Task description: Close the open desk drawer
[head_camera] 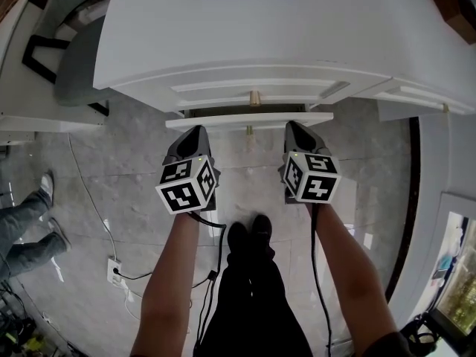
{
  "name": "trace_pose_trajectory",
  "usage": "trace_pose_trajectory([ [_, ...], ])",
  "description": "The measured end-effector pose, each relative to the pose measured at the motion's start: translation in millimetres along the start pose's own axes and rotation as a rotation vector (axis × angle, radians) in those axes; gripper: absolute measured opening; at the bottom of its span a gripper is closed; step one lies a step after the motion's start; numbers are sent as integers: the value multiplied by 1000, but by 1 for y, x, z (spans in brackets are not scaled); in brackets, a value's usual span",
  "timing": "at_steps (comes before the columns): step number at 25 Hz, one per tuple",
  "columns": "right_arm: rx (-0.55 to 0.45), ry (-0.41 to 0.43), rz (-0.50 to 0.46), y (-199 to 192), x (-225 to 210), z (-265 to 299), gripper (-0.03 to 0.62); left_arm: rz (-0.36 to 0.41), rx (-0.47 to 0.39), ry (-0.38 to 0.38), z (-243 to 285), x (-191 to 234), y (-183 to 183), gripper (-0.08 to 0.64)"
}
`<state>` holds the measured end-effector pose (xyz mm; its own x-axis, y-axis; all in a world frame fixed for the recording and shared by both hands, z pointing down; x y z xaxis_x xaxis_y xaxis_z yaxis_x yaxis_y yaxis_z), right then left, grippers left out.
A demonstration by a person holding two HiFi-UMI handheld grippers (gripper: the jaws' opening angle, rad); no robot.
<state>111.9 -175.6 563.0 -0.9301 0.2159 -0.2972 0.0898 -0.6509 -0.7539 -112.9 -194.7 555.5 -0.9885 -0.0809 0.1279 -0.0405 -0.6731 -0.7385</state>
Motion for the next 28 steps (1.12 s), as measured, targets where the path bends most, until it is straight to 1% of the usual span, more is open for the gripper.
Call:
trace_pose_trajectory([
  [6, 11, 11, -24, 9, -4, 10, 5, 5, -6, 3, 10, 0, 9, 9],
  [13, 18, 14, -31, 18, -8, 19, 5, -22, -8, 11, 20, 0, 18, 11],
  [23, 34, 28, -57, 25, -11, 27, 5, -23, -11, 25, 28, 0, 25, 9],
  [28, 35, 36, -47, 26, -12, 27, 5, -14, -13, 30, 29, -1, 25, 11],
])
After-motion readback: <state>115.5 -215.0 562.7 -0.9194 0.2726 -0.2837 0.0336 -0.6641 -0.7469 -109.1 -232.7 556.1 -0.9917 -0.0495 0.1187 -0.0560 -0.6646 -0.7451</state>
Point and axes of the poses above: the fingertips, and each gripper's own axes: z forward along the fingers, x to its left, y out of its top, the point moved 3 cm from there along -z, backward along the fingers, and after that the axes turned 11 degrees about y, right-handed, at the moved point
